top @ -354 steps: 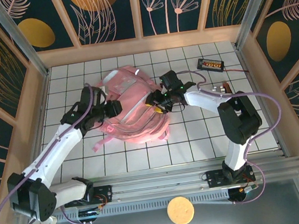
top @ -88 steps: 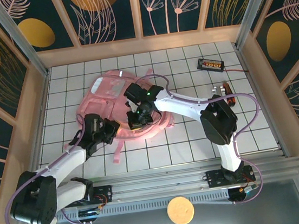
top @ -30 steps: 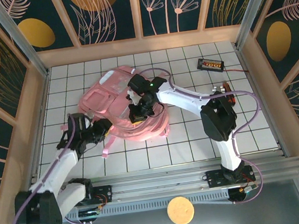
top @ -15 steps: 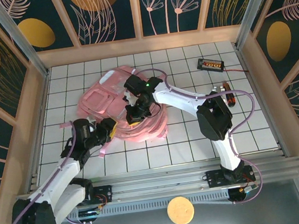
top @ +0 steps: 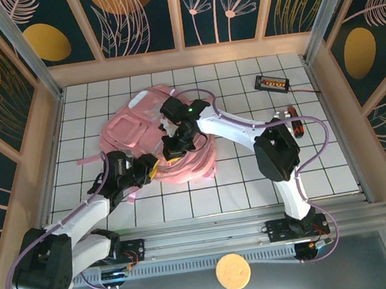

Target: Pack books, pencil case, and school supplies into a backpack

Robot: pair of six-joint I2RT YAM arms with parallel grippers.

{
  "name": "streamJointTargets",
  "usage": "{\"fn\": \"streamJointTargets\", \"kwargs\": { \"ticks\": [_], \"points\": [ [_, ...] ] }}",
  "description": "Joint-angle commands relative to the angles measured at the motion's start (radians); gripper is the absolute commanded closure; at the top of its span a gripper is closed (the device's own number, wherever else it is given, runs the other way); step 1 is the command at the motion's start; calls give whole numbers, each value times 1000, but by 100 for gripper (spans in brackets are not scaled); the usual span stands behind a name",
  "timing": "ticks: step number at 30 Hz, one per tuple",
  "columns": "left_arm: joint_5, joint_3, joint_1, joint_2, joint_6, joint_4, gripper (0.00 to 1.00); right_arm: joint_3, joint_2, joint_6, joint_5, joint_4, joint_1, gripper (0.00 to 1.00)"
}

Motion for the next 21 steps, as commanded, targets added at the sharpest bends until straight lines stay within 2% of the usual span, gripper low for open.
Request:
{"fn": "streamJointTargets", "kwargs": {
  "ticks": [1,9,15,17,21],
  "points": [
    [9,34,-21,26,-20,51,58,31,-10,2,-34,-1,19,100],
    [24,24,-33,40,-40,41,52,47,2,-9,-31,-12,15,100],
    [27,-19,-37,-14,-46,-7,46,46,5,-18,-32,-15,4,100],
    [18,-35,-37,-21,-55,-1,47,45,6,-18,-39,-13,1,100],
    [-7,-33,-37,33,-67,72,57,49,10,-23,-50,-20,2,100]
  ]
}}
